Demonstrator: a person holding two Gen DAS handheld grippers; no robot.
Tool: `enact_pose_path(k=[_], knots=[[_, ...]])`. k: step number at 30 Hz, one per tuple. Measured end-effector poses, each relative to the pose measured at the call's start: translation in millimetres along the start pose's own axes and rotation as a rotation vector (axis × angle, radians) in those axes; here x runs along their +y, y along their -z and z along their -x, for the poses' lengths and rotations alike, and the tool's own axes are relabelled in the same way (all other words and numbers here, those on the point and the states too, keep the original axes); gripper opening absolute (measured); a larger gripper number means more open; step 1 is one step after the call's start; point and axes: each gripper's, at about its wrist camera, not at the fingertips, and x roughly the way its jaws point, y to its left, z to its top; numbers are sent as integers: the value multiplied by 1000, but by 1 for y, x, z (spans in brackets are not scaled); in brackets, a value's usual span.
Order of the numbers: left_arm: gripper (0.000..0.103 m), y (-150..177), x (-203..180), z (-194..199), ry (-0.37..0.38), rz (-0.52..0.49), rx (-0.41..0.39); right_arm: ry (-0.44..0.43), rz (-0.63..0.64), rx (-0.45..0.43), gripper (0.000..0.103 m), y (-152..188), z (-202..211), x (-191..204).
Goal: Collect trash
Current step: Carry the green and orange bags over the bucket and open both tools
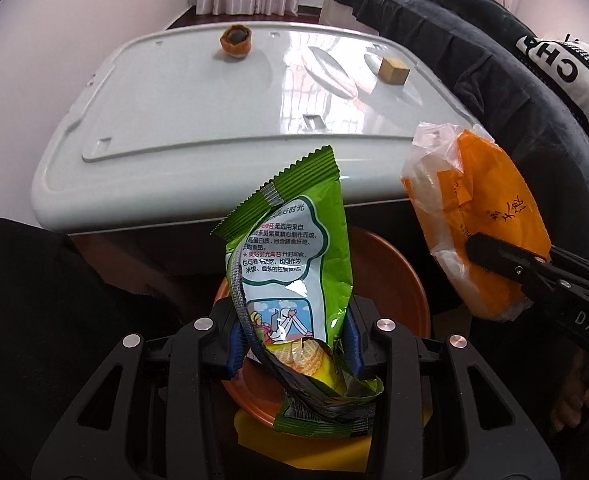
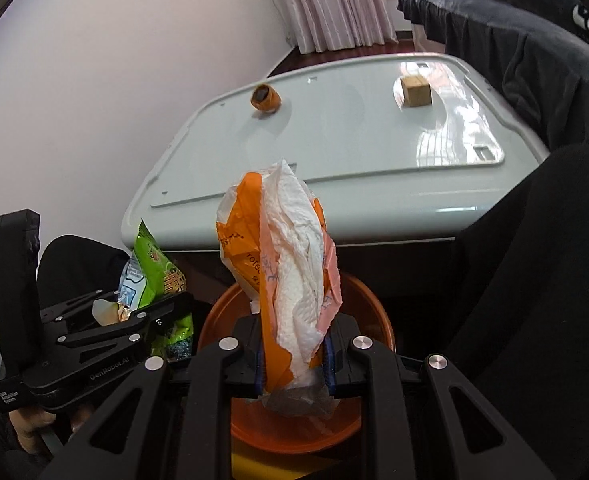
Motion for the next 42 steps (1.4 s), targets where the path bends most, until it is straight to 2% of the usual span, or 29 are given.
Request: enact_pose_path(k=[12, 33, 38, 39, 40, 41, 42], knots=[[37, -1, -2, -9, 2, -6, 41, 11, 21, 48, 21, 5, -4, 4], [38, -2, -1, -16, 4, 6, 70, 7, 5, 69, 22, 1, -8, 2], [39, -2, -1, -16, 1, 7, 73, 7, 5, 70, 25, 2, -8, 2], [48, -2, -1, -16, -6, 8, 74, 7, 6, 71, 27, 2, -9, 2], [53, -2, -1, -16, -22, 8, 77, 6, 9, 75, 35, 1, -9, 3], [69, -2, -1, -16, -39, 9, 78, 9, 10, 75, 43, 1, -9, 3], [76, -2, 1, -15, -40, 15, 70, 9, 11, 71, 44, 1, -8, 3]])
